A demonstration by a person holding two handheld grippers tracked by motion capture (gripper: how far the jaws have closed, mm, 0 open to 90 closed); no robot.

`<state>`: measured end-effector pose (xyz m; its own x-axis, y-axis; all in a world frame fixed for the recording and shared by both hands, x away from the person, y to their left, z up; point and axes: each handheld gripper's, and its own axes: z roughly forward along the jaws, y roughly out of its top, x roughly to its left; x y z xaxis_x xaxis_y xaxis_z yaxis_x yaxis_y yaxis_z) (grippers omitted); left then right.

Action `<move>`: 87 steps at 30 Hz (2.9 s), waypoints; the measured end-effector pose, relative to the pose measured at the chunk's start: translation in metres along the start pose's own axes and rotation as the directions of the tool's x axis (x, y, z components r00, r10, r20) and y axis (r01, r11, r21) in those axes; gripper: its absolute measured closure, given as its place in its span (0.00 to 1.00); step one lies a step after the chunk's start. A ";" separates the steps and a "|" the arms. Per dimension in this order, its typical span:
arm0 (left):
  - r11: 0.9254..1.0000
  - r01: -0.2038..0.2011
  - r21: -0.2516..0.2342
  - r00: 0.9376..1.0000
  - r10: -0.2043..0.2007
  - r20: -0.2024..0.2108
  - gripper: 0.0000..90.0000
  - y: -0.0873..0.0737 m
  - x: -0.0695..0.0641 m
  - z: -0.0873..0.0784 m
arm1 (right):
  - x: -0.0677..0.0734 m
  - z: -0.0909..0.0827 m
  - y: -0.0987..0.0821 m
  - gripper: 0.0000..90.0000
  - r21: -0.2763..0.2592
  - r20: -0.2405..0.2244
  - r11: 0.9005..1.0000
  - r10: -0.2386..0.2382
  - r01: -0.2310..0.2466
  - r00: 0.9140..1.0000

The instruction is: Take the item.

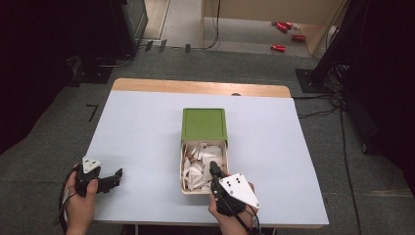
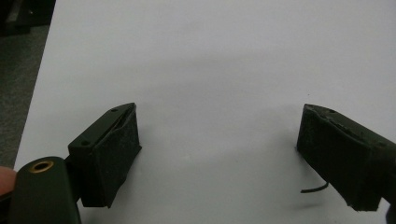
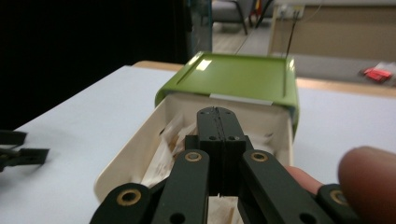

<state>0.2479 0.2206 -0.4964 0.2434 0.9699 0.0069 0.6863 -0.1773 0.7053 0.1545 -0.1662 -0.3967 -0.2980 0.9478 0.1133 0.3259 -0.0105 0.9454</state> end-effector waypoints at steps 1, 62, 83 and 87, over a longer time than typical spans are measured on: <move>1.000 0.000 0.000 1.000 0.000 0.000 0.15 0.000 0.000 0.000 | 0.001 0.002 -0.004 0.95 0.027 0.004 1.000 0.007 -0.007 1.000; 1.000 0.000 0.000 1.000 0.000 0.000 0.15 0.000 0.000 0.000 | -0.044 -0.014 0.027 1.00 -0.130 0.159 0.991 0.018 0.003 0.987; 1.000 0.002 -0.002 1.000 -0.002 -0.001 0.15 0.000 0.000 0.000 | -0.112 0.025 -0.031 1.00 0.047 0.199 0.998 0.021 -0.031 0.980; 1.000 0.002 -0.002 1.000 -0.002 -0.001 0.15 0.000 0.000 0.000 | -0.126 0.031 -0.043 1.00 0.104 0.199 0.991 0.061 -0.083 0.978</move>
<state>0.2479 0.2204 -0.4965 0.2419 0.9703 0.0062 0.6854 -0.1754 0.7067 0.2061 -0.2755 -0.4612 -0.0934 0.9897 0.1082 0.4414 -0.0563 0.8956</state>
